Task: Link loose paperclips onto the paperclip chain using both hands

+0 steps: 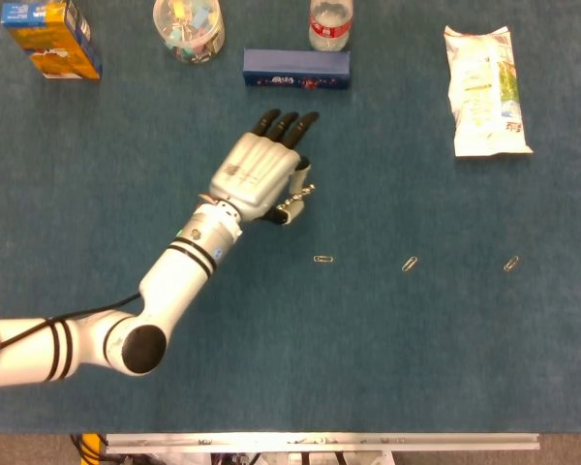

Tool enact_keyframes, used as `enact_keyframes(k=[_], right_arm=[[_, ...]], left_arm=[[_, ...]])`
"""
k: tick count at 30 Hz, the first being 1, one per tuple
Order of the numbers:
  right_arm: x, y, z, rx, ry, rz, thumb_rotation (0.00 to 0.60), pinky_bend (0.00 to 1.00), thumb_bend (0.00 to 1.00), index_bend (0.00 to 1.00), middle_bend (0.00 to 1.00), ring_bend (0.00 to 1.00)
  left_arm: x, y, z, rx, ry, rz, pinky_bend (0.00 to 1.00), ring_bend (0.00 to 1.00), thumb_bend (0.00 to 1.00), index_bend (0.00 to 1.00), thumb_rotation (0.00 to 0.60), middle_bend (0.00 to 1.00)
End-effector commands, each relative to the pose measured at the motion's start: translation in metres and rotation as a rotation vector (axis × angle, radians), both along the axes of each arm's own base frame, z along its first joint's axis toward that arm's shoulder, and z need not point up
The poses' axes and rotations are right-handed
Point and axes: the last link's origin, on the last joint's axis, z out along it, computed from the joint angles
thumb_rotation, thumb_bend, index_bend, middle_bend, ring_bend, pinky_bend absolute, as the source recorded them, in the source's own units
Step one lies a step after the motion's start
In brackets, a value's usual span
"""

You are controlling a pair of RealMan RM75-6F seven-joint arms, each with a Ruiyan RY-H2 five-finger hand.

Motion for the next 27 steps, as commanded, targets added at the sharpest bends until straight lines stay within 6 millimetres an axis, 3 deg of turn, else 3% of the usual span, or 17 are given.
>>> enact_keyframes(k=[1,21,27], right_arm=[[-0.004,0.003,0.004,-0.015,-0.003,-0.006,0.600,0.46,0.01,0.33,0.29,0.21],[-0.024,0.042,0.034,-0.153,-0.013,-0.094,0.600,0.46,0.01,0.33,0.29,0.21],[-0.026,0.047,0.036,-0.160,-0.015,-0.103,0.600,0.46,0.01,0.33,0.29,0.21]], left_arm=[[0.008,0.003,-0.009,-0.032,-0.012,-0.019,0.00,0.00,0.33,0.60,0.600,0.00],[0.081,0.015,-0.047,-0.117,-0.028,-0.224,0.00,0.00,0.33,0.59,0.600,0.00],[0.089,0.024,-0.054,-0.110,-0.019,-0.221,0.00,0.00,0.33,0.56,0.600,0.00]])
